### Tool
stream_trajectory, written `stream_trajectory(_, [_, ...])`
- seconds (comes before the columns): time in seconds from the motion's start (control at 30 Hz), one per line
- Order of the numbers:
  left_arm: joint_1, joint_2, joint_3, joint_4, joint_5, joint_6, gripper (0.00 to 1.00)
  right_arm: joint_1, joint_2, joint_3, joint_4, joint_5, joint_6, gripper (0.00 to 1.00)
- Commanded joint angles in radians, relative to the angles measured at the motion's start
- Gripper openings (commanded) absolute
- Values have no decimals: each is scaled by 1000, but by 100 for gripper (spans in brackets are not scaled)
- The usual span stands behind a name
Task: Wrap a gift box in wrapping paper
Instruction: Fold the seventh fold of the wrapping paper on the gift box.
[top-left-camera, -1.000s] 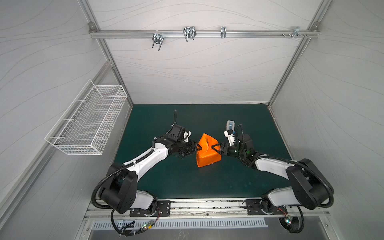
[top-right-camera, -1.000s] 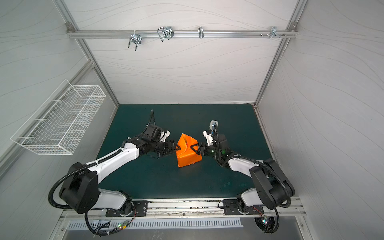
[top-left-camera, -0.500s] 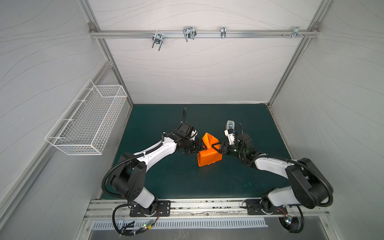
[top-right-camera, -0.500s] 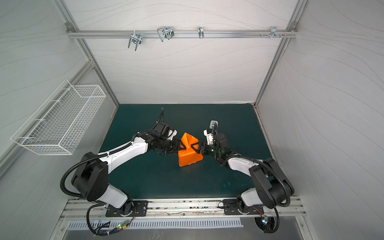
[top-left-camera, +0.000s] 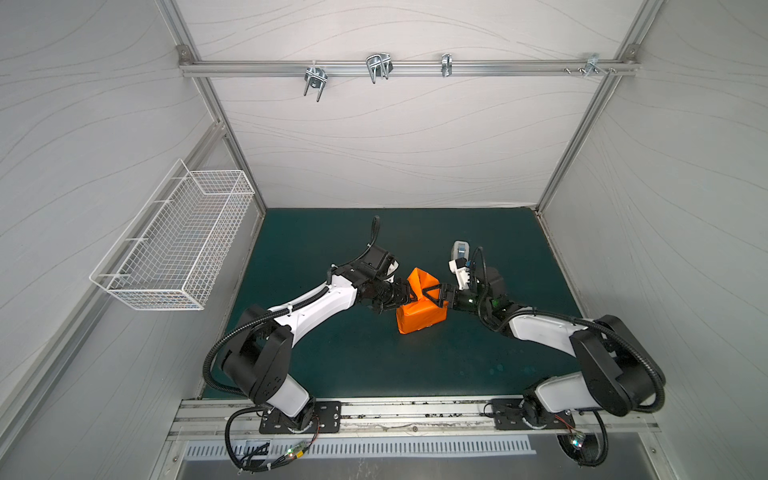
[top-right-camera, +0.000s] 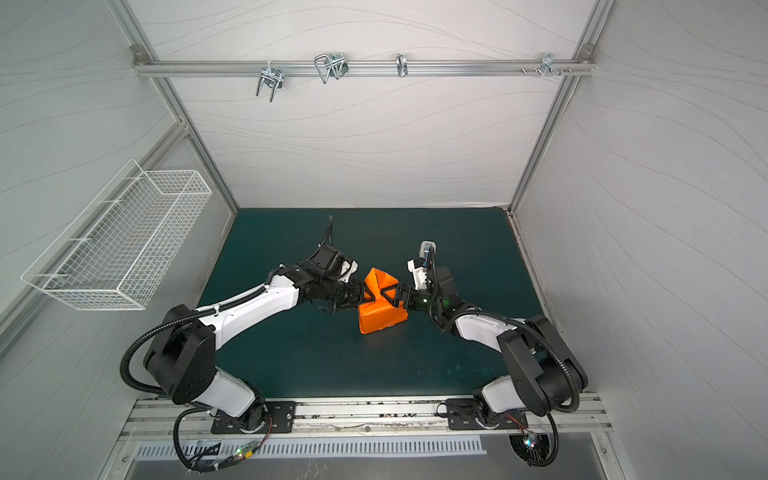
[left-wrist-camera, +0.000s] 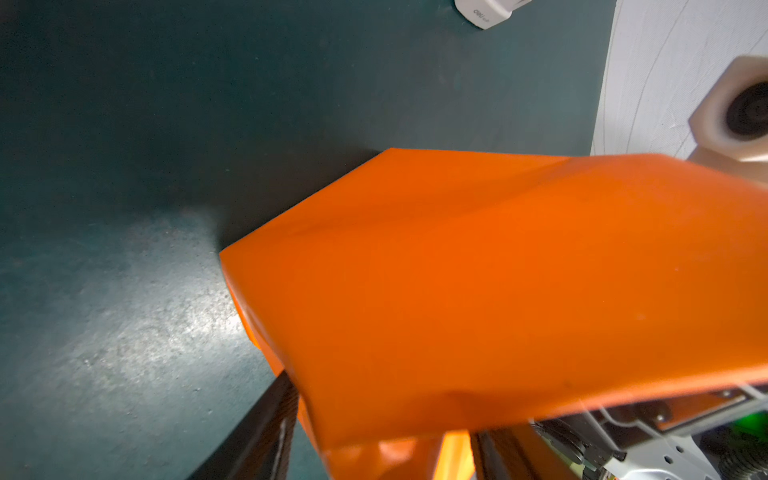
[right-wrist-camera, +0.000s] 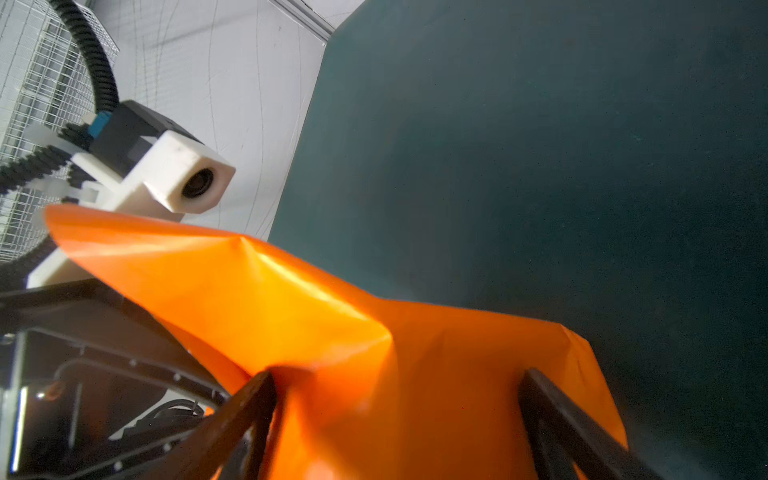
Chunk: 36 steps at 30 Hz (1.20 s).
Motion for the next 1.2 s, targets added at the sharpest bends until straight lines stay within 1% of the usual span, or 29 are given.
stream_trajectory(0.0, [-32, 40, -8, 5, -13, 19, 64, -4, 30, -27, 75, -104, 74, 93])
stream_trajectory(0.1, [-33, 41, -3, -10, -29, 24, 64, -29, 62, -57, 171, -141, 119, 94])
stream_trajectory(0.27, [-32, 46, -12, -12, -29, 23, 64, -32, 106, -90, 291, -172, 130, 97])
stream_trajectory(0.4, [-32, 54, -13, -8, -29, 21, 63, -33, 158, -115, 438, -217, 159, 99])
stream_trajectory(0.53, [-31, 55, -15, -14, -31, 23, 64, -31, 187, -117, 489, -244, 166, 99])
stream_trajectory(0.63, [-32, 54, -17, -14, -34, 22, 64, -30, 177, -122, 484, -240, 156, 99])
stream_trajectory(0.73, [-31, 57, -18, -15, -35, 21, 64, -28, 148, -115, 421, -232, 126, 99])
stream_trajectory(0.8, [-33, 61, -14, -17, -34, 23, 63, -24, 108, -99, 319, -206, 85, 99])
stream_trajectory(0.87, [-31, 64, -14, -17, -34, 23, 63, -12, 53, -86, 210, -149, 32, 99])
stream_trajectory(1.0, [-33, 69, -11, -17, -33, 24, 63, 35, -86, -49, -34, 21, -110, 99])
stream_trajectory(1.07, [-34, 69, -13, -16, -34, 26, 63, 42, -122, -38, -90, 67, -147, 99])
stream_trajectory(1.17, [-32, 69, -13, -18, -35, 26, 63, 42, -139, -27, -110, 79, -166, 99])
